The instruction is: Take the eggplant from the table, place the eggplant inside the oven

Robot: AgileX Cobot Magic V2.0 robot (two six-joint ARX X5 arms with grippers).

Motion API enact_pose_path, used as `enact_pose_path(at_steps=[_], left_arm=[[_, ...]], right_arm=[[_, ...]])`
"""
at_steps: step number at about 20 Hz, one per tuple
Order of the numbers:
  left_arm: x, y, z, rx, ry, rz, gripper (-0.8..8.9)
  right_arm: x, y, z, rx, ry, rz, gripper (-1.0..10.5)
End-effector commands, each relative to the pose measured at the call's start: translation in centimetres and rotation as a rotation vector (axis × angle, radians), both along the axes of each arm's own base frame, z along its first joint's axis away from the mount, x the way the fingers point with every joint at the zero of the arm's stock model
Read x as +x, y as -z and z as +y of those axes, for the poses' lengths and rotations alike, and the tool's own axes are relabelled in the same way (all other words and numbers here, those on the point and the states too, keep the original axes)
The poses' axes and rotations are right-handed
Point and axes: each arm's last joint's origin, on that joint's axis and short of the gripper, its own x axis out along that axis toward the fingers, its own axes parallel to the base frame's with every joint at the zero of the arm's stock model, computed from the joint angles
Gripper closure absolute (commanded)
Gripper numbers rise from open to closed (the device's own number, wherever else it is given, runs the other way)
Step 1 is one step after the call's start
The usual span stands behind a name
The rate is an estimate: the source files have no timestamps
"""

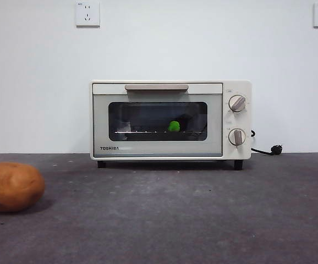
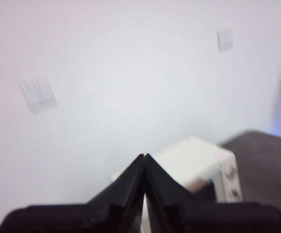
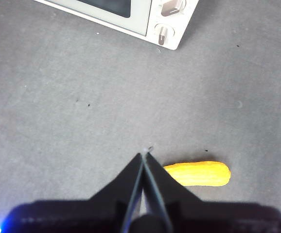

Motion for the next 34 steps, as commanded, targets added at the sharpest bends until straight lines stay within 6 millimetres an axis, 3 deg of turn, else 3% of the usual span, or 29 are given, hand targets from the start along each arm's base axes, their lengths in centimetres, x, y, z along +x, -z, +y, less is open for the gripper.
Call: enact_pose_path(at_steps=[1, 4, 11, 16, 22, 30, 34], left_arm=[[-0.6, 1.9, 0.0, 0.029, -0.021, -0.079, 8.18], [-0.6, 6.1, 0.0, 0.031, -0.035, -0.128, 8.18], [3.9, 18.6, 0.3, 0.020, -0.038, 0.058, 8.18], [5.8, 25.4, 0.5, 0.014, -0.098, 0.158, 8.18], [6.5, 29.9, 1.0, 0.009, -0.246, 0.230, 8.18], [7.8, 35.1, 1.1, -0.075, -0.251, 0.412, 8.18], [8.0, 35.8, 1.1, -0.105, -0.253, 0.437, 8.18]], right_arm=[[0.1, 0.1, 0.1, -0.008, 0.000, 0.005, 9.5], [0.1, 0.1, 0.1, -0.008, 0.000, 0.005, 9.5], [0.1, 0.1, 0.1, -0.008, -0.001, 0.005, 9.5], [0.2, 0.1, 0.1, -0.008, 0.000, 0.005, 9.5], [0.1, 0.1, 0.1, -0.008, 0.000, 0.005, 9.5], [0.2, 0.1, 0.1, -0.008, 0.000, 0.005, 9.5], [0.1, 0.1, 0.1, -0.008, 0.000, 0.005, 9.5]])
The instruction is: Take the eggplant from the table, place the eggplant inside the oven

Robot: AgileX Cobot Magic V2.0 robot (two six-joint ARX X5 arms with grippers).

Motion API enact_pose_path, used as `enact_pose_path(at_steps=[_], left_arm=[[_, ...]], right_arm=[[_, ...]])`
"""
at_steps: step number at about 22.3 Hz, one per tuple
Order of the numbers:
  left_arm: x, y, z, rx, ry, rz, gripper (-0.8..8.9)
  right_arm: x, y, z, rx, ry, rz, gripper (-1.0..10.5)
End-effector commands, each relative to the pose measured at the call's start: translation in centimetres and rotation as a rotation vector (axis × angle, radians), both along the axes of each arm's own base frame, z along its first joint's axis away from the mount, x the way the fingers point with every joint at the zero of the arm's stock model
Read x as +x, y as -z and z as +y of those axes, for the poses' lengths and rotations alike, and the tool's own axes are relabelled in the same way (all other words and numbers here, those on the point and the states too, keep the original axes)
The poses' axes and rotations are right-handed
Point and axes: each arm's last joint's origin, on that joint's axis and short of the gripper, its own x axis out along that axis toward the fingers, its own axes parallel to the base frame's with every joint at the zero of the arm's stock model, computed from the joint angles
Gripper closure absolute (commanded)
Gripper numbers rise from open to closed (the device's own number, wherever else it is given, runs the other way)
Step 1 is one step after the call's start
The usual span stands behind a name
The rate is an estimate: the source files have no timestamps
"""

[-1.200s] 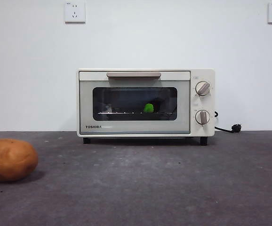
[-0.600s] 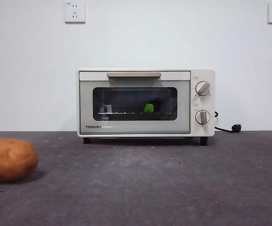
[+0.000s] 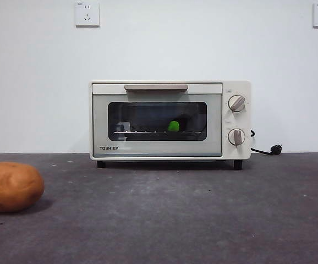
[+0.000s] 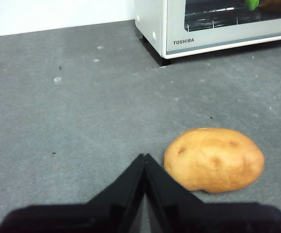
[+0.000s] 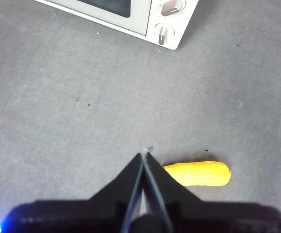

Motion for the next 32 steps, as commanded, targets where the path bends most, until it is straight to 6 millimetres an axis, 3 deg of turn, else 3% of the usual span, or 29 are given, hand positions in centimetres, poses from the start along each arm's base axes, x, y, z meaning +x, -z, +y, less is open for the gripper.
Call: enact_pose_path(at_steps=[1, 21, 25, 28, 32], left_arm=[[0.1, 0.2, 0.0, -0.028, -0.012, 0.002, 8.18], [0.7, 1.0, 0.1, -0.064, -0.025, 0.118, 8.17], [0.7, 1.0, 0.1, -0.064, -0.025, 0.118, 8.17], [0.7, 0.9, 0.1, -0.064, -0.025, 0.117, 8.18], [0.7, 1.0, 0.1, -0.064, -0.025, 0.118, 8.18]], right_arm=[[0.1, 0.1, 0.0, -0.007, 0.000, 0.004, 9.5], [0.2, 0.1, -0.2, -0.064, -0.015, -0.014, 9.5], [-3.3, -2.5, -2.8, -0.034, 0.043, -0.176, 9.5], [-7.5, -4.9, -4.8, 0.082, 0.054, -0.356, 9.5], [-13.8, -6.5, -8.1, 0.129, 0.201, -0.552, 9.5]])
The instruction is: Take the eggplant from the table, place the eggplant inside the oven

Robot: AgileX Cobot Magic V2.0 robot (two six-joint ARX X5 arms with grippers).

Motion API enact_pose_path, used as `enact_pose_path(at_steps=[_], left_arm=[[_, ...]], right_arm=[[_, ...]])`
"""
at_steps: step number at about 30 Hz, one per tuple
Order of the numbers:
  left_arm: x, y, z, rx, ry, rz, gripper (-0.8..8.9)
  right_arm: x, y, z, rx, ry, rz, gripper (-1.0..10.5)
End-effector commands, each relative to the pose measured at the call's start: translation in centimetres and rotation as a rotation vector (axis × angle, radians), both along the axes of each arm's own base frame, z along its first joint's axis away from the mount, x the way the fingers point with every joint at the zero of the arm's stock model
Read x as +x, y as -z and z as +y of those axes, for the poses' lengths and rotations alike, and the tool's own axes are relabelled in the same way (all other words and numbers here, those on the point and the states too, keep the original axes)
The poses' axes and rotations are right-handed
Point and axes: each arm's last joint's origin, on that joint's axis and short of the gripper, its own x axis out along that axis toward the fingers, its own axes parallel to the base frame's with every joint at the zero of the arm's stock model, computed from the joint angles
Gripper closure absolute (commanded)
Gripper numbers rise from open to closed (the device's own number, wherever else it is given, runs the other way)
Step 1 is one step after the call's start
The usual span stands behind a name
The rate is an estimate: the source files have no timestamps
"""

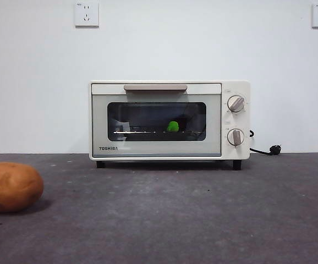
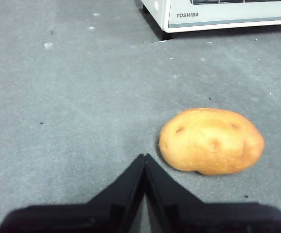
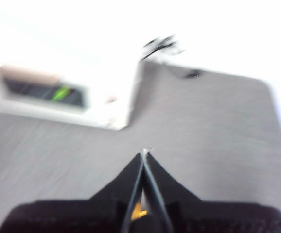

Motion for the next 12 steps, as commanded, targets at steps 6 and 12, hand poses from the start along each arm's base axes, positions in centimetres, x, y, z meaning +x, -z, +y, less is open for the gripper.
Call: enact_pose_path(at_steps=[6, 12], left_arm=[[0.0, 0.2, 0.0, -0.007, -0.007, 0.005, 8.17], [0.0, 0.2, 0.0, -0.007, -0.007, 0.005, 8.18]], right_arm=[[-8.2, 1.0, -1.6, 0.039, 0.139, -0.299, 9.5], [-8.8, 5.3, -1.4, 0.062, 0.095, -0.351, 9.5]])
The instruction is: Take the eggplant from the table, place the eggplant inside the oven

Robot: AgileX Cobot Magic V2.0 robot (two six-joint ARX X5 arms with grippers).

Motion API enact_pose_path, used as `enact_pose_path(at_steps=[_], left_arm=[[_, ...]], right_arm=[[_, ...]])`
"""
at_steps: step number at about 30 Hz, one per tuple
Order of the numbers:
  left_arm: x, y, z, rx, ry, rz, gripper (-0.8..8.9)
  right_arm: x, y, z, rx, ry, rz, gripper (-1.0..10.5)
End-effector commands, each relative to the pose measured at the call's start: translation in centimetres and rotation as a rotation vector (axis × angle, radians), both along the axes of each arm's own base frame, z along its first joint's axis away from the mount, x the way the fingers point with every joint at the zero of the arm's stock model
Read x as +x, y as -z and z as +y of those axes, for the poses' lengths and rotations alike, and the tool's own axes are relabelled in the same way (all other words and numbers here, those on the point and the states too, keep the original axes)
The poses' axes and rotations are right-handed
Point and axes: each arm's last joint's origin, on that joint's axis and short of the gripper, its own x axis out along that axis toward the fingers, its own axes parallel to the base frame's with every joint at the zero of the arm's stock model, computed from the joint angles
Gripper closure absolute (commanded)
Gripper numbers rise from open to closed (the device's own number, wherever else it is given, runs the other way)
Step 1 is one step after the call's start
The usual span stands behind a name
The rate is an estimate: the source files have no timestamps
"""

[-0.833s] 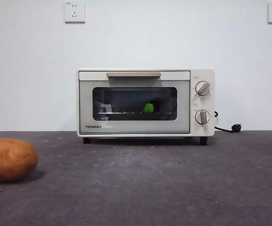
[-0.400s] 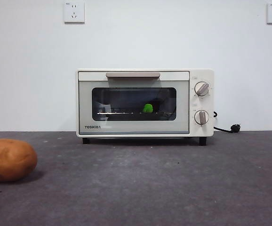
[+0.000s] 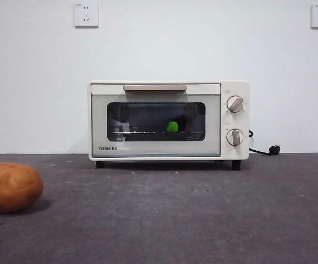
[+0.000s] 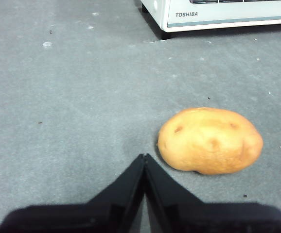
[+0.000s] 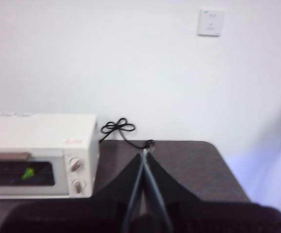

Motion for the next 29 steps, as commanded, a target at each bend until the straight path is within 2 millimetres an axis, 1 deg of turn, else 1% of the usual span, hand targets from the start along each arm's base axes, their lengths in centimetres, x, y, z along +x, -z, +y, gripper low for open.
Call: enact_pose_path(at_steps=[1, 6, 11, 17, 23, 29], left_arm=[[0.0, 0.2, 0.0, -0.007, -0.007, 0.003, 8.18], [0.0, 0.2, 0.0, -0.007, -0.007, 0.003, 8.17], [0.0, 0.2, 0.0, -0.007, -0.007, 0.003, 8.18], [0.0, 0.2, 0.0, -0.007, -0.007, 0.003, 8.18], [0.0, 0.2, 0.0, -0.006, -0.008, 0.003, 8.18], [0.0, 0.2, 0.0, -0.007, -0.007, 0.003, 8.18]], right_arm=[[1.0, 2.9, 0.1, 0.001, -0.052, 0.048, 9.5], [2.5, 7.6, 0.4, 0.012, -0.138, 0.093, 9.5], [4.7, 12.6, 0.6, 0.012, -0.221, 0.030, 9.5], [6.5, 18.0, 0.6, 0.039, -0.230, -0.014, 9.5], [7.6, 22.3, 0.6, 0.042, -0.230, 0.011, 9.5], [8.6, 25.1, 0.6, 0.049, -0.228, 0.075, 9.5]])
